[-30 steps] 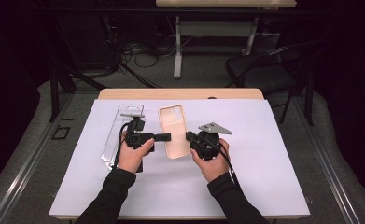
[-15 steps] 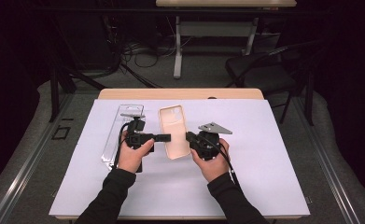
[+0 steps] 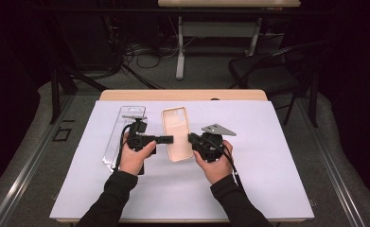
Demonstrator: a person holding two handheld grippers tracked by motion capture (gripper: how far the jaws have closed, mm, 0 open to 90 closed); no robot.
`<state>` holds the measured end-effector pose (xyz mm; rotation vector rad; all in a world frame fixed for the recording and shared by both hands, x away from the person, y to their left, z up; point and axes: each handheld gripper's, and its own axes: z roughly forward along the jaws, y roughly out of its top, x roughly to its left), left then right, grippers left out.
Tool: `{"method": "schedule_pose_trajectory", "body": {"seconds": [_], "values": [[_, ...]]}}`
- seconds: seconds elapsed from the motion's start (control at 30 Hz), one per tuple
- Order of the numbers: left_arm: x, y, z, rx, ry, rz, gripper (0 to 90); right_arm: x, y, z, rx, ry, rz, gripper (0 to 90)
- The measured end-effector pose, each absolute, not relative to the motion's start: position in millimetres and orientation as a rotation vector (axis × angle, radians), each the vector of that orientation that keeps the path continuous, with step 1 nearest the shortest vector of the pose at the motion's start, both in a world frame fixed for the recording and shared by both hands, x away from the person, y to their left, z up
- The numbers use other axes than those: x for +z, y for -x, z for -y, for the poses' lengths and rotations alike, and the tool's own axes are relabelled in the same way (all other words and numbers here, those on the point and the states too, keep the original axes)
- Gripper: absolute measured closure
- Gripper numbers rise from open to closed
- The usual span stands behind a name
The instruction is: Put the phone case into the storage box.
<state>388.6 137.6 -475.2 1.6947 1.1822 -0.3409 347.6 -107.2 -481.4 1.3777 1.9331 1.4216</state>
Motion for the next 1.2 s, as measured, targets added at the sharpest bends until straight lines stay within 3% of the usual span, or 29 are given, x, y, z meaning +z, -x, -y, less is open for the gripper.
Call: {"method": "schedule_pose_trajectory", "body": {"seconds": [0.17,0.53,1.2], "values": [[-474.8,-388.7,-139.2,-0.331,-1.694,-1.176,81.5,-479.5,-346.8,109.8,1.435,-1.360,-1.937,77.6],[-471.0,-385.5,-142.3,-0.288,-1.670,-1.128,81.5,-472.0,-339.4,116.3,1.474,-1.239,-2.055,58.2],[-461.2,-372.2,-146.2,-0.145,-1.664,-1.014,81.4,-461.6,-333.4,135.4,1.542,-1.109,-2.150,51.8]]}}
